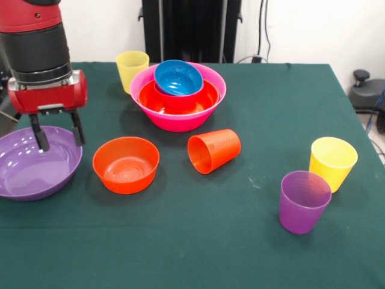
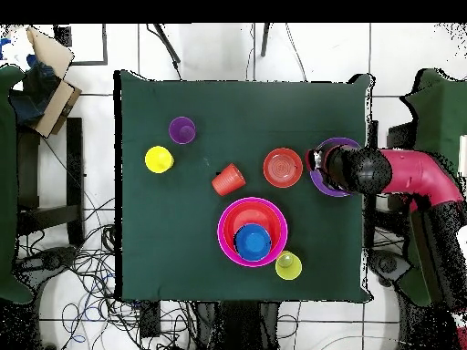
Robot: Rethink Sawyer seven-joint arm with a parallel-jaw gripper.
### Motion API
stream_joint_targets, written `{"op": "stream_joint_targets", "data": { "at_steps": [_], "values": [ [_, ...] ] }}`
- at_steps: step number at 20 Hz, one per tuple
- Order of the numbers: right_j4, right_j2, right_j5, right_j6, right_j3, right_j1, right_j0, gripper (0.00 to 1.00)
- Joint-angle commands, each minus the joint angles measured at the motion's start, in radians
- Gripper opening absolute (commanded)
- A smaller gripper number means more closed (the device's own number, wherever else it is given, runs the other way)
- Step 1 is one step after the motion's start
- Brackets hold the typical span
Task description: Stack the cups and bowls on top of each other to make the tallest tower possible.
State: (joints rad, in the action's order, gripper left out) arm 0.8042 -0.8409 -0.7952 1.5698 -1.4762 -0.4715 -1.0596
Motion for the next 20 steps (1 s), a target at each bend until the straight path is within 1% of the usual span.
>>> {"op": "stream_joint_targets", "data": {
  "at_steps": [1,5,8,11,13,20],
  "values": [
    [0.051,0.041,0.041,-0.178,-0.100,0.018,0.025,1.00],
    [0.054,0.040,0.031,-0.210,-0.087,0.034,0.014,1.00],
    [0.069,0.036,0.029,-0.279,-0.061,0.073,-0.010,1.00],
    [0.085,0.044,0.038,-0.324,-0.032,0.128,-0.039,1.00],
    [0.089,0.043,0.033,-0.349,-0.019,0.146,-0.054,1.00],
    [0.098,0.034,-0.001,-0.404,0.023,0.175,-0.079,1.00]
  ]
}}
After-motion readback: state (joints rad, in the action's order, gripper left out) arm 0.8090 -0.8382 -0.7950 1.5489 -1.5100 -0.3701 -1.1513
